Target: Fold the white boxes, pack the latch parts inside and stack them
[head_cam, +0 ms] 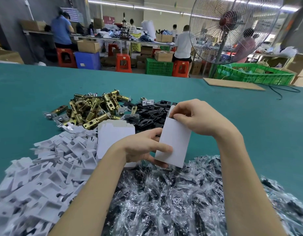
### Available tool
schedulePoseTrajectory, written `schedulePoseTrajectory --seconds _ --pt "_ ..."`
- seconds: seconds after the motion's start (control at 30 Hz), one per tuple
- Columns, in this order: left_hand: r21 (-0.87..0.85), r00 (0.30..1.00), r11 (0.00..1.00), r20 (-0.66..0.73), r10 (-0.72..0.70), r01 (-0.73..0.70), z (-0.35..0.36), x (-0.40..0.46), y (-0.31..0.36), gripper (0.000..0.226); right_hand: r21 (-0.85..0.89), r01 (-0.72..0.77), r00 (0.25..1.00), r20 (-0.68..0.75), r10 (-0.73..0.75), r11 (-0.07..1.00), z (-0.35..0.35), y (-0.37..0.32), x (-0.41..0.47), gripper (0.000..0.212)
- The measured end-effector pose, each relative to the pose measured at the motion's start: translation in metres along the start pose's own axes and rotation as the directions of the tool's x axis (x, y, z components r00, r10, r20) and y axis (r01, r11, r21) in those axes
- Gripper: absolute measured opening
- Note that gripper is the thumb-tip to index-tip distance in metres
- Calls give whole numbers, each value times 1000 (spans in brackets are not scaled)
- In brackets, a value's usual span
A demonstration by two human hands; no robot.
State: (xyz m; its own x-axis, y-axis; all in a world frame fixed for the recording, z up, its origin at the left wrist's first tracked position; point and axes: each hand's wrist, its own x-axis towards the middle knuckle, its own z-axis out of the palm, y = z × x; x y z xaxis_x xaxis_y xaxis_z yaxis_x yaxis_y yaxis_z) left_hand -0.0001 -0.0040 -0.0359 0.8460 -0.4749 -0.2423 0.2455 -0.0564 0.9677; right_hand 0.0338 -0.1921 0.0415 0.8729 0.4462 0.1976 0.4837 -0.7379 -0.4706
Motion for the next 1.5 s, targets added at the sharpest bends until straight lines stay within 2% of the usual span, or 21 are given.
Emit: schedulePoseTrajectory --seconds 0.13,0.33,0.63,0.7,0.8,0.87,0.9,0.93,0.97,1.0,1.07,1.1,1.17,1.23,1.33,1.4,1.5 --pt "-23 1000 1000 -2 4 -4 -1 2 -1 50 -2 17 1000 3 -17 1000 0 0 0 29" --pt "-46 999 998 -38 38 -40 -3 4 -2 49 43 2 1000 7 -2 999 1 -2 0 20" --pt "-128 986 984 -129 105 -121 -4 4 0 49 164 35 995 -103 -18 986 2 -12 0 23" --pt "-138 982 982 -156 109 -131 -4 4 0 50 206 58 988 -150 -27 977 1 -11 0 19" --pt "-183 969 971 -221 112 -154 -4 6 1 52 275 112 948 -316 -20 955 -4 -7 0 12" --pt "-210 950 959 -284 128 -192 -6 6 1 54 278 87 925 -378 26 957 -7 -1 -3 7" --pt "-213 937 952 -318 145 -220 -8 7 1 55 251 24 938 -340 65 968 -9 3 -4 5" --pt "-213 922 944 -350 167 -252 -9 7 1 56 180 -62 968 -229 103 982 -9 9 -6 4" --pt "-214 905 934 -381 190 -286 -9 8 1 57 65 -143 988 -45 146 988 -8 14 -7 6" --pt "-219 888 923 -410 208 -317 -10 9 0 57 -53 -197 964 170 203 979 -5 19 -8 10" --pt "-229 861 905 -455 227 -359 -10 11 -2 52 -191 -261 800 505 322 946 4 23 -7 22" --pt "-222 850 901 -471 236 -373 -10 13 -3 50 -208 -288 726 590 355 935 10 23 -7 27" --pt "-165 824 904 -498 269 -395 -10 16 -5 48 -250 -278 663 649 373 928 21 22 -4 35" --pt "-85 791 908 -529 307 -410 -9 19 -6 48 -303 -228 665 646 376 925 28 23 -1 37" --pt "26 747 902 -550 373 -431 -9 19 -8 46 -292 -209 692 630 352 933 26 26 0 25" --pt "73 728 890 -547 413 -449 -9 18 -9 45 -254 -231 717 609 341 939 21 27 -2 25" --pt "124 710 873 -534 459 -472 -9 17 -9 41 -208 -226 799 519 303 952 10 25 -7 25"
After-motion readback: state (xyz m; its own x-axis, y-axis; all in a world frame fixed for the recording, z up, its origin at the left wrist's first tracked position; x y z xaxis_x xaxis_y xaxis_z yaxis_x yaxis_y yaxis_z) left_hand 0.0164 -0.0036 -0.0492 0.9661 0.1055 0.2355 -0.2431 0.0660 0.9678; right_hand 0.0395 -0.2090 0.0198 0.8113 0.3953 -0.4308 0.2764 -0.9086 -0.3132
